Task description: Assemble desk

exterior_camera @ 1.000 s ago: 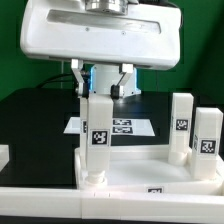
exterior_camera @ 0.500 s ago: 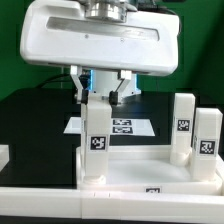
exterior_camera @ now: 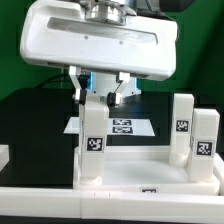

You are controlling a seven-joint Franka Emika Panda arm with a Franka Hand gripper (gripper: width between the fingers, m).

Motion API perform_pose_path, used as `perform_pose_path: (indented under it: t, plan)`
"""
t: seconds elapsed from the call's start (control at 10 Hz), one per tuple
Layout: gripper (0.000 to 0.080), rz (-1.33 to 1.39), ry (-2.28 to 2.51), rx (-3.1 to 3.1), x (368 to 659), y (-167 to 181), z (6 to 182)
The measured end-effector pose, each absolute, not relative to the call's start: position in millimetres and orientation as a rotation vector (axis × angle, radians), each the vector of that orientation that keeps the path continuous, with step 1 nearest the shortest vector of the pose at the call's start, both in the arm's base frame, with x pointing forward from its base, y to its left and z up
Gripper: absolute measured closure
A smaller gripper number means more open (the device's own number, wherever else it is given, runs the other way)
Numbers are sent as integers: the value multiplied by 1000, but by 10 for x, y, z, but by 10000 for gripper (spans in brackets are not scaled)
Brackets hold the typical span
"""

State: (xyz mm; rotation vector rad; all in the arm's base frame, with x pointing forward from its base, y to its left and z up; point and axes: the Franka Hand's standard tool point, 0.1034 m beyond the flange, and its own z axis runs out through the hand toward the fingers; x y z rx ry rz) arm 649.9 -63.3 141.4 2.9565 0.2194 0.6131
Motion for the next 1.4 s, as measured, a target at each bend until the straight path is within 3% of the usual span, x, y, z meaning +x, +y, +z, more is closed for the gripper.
perform_pose_path:
  t: [0.2, 0.4, 0.5, 0.9, 1.2, 1.4]
  plan:
    - [515, 613, 219, 2957, 6500, -633, 1413]
    - [267, 612, 219, 2957, 6499, -633, 1411]
    - [187, 611, 219, 2957, 6498, -639, 1407]
    - [152, 602, 214, 2961, 6491, -665, 1419]
    - [151, 584, 211, 2986, 6511, -647, 1580]
    - [151, 553, 205, 3002, 6486, -628, 1546]
